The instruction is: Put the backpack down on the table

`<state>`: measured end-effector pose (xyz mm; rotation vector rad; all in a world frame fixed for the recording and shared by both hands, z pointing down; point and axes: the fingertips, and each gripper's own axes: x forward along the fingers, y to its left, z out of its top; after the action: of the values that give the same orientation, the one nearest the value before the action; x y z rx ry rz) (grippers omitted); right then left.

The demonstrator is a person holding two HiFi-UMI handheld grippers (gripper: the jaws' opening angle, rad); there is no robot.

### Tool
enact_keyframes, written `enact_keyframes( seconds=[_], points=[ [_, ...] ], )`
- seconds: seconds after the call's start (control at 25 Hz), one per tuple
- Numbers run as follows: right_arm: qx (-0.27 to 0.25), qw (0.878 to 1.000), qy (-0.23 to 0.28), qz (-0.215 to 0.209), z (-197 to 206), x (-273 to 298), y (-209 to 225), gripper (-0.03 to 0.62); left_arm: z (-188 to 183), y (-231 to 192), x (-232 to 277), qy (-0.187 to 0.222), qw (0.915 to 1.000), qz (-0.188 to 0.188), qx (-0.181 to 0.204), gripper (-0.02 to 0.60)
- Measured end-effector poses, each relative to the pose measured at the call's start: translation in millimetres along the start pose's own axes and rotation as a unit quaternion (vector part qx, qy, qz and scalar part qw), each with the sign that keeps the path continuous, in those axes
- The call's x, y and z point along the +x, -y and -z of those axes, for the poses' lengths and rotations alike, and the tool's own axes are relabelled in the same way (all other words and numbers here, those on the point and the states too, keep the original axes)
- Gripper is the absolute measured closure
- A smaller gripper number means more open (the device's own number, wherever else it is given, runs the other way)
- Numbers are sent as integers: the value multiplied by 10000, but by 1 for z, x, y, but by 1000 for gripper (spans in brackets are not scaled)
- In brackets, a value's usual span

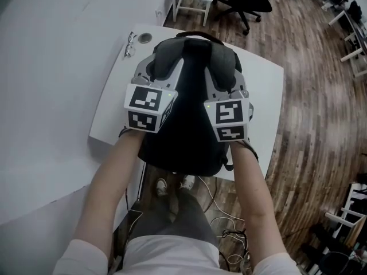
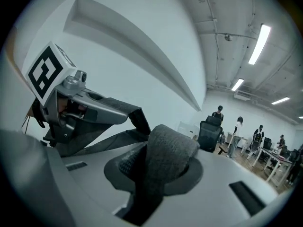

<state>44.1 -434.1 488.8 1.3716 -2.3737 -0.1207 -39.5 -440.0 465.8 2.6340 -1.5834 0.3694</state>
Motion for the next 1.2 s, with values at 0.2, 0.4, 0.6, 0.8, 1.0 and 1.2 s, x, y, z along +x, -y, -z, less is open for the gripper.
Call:
enact_keyframes(
  seconds=[0.2, 0.4, 0.6, 0.8, 1.0, 1.2],
  points=[
    [-59, 9986, -494, -176, 27, 25, 1, 511, 21, -3, 23, -300, 9995, 23, -54, 437],
    [-72, 9965, -797, -236, 47, 40, 3, 491, 40, -8, 39, -489, 9987, -28, -153, 397],
    [18, 9946, -995, -281, 64, 44, 8, 457, 51, -9, 51, -639, 9977, -119, -180, 351],
    [195, 9917, -1199, -425, 79, 44, 10, 408, 66, -11, 59, -832, 9958, -107, -361, 282],
    [356, 9895, -1311, -485, 88, 40, 8, 361, 72, -14, 58, -913, 9936, -2, -664, 225],
    [374, 9893, -1287, -570, 84, 33, 6, 341, 74, -3, 51, -1077, 9919, 183, -648, 184]
  ],
)
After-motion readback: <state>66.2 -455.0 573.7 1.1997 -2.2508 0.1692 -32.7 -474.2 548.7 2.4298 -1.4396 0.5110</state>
